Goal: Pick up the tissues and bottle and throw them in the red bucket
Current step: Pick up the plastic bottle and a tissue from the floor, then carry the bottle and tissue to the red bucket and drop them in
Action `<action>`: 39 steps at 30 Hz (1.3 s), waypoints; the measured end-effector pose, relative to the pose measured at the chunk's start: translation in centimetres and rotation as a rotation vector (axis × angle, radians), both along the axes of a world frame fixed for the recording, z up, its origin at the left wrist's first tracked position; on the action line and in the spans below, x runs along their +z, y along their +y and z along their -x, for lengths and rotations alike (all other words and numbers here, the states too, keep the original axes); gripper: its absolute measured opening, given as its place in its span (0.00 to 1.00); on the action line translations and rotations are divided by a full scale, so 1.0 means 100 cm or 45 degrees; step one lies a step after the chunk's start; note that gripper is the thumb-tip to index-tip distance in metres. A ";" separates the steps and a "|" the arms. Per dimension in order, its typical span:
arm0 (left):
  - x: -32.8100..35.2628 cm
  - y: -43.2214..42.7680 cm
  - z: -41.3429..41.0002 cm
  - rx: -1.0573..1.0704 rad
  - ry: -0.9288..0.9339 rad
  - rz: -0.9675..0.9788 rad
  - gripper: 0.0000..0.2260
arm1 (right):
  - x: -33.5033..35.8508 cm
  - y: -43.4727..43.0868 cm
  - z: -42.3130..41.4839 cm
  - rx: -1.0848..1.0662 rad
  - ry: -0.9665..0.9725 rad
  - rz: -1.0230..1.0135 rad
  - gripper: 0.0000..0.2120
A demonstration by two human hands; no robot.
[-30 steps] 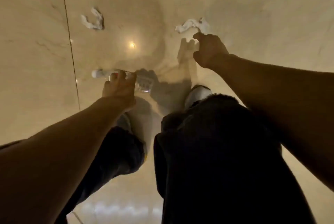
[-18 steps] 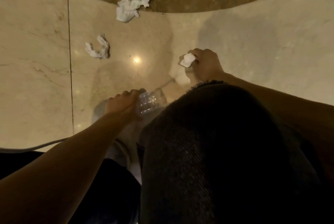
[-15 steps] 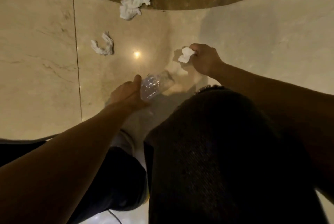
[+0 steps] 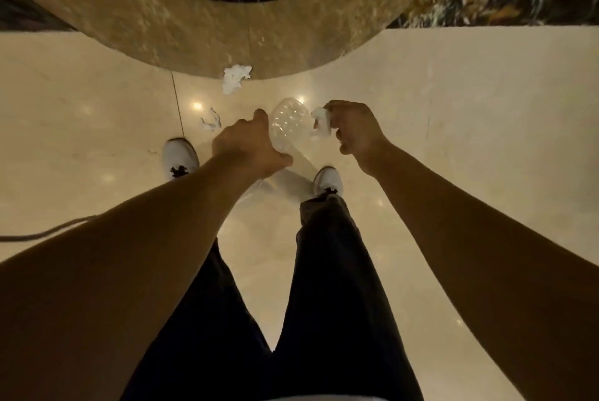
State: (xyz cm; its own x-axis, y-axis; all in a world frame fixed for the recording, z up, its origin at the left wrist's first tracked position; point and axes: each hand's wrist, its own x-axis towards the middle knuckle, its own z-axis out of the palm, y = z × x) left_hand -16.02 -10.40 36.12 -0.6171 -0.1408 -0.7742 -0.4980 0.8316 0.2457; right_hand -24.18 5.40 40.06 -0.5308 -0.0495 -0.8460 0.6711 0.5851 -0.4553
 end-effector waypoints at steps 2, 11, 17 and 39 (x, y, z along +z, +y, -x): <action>0.039 -0.032 0.009 -0.137 0.005 0.004 0.34 | 0.033 -0.027 -0.007 -0.246 -0.076 -0.020 0.06; 0.206 -0.108 0.023 -0.428 0.036 0.148 0.37 | 0.175 -0.088 -0.045 -0.687 0.057 0.205 0.18; 0.263 0.020 0.040 -0.837 0.222 0.098 0.39 | 0.270 0.024 -0.053 -1.078 0.353 0.395 0.09; 0.390 0.713 0.146 -1.499 0.651 -0.202 0.32 | 0.370 0.680 -0.077 -1.379 0.763 -0.458 0.14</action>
